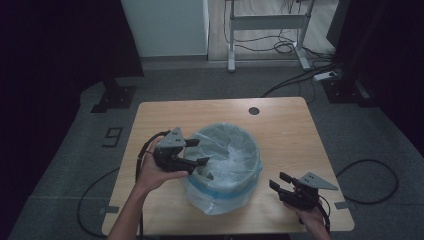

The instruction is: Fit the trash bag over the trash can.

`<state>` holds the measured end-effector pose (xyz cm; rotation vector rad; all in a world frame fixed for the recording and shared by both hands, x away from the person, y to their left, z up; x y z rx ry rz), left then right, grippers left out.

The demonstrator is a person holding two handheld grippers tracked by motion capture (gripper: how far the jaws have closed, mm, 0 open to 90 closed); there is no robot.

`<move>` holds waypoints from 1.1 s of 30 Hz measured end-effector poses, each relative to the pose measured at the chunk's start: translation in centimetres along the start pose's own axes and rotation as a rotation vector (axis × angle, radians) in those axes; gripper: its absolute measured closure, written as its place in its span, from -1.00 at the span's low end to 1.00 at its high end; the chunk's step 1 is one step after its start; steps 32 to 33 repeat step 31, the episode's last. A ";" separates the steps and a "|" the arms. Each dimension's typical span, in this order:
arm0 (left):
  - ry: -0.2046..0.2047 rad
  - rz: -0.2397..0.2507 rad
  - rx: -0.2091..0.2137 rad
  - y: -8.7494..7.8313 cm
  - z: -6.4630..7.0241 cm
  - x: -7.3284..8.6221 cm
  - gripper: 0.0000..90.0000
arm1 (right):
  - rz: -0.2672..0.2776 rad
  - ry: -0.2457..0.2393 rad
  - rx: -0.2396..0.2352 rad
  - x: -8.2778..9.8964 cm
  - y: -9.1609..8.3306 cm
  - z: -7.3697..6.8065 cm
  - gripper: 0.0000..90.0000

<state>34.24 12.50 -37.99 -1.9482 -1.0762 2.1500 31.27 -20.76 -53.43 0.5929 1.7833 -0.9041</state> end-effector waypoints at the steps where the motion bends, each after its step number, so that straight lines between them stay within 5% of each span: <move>1: -0.010 0.018 -0.006 -0.6 0.0 0.4 -0.29 | 0.001 0.001 0.000 0.0 0.0 0.0 -0.07; 9: -0.106 0.077 -0.071 -3.6 -0.3 4.8 -0.30 | -0.004 -0.005 0.007 0.0 0.1 0.0 -0.09; 20: -0.183 0.090 -0.109 -5.1 -0.4 9.4 -0.31 | -0.005 -0.007 0.016 0.0 0.1 0.1 -0.10; 33: -0.214 0.093 -0.125 -5.0 -1.0 10.5 -0.32 | -0.006 -0.014 0.023 -0.1 0.2 0.3 -0.12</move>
Point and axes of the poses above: each handheld gripper's, and its own axes: y roughly forward along the jaws, x roughly out of its underside, z roughly to its right, the point moved 6 cm from there along y, roughly forward along the jaws, and after that the axes turned 2 degrees about z, right-handed, at the moved point
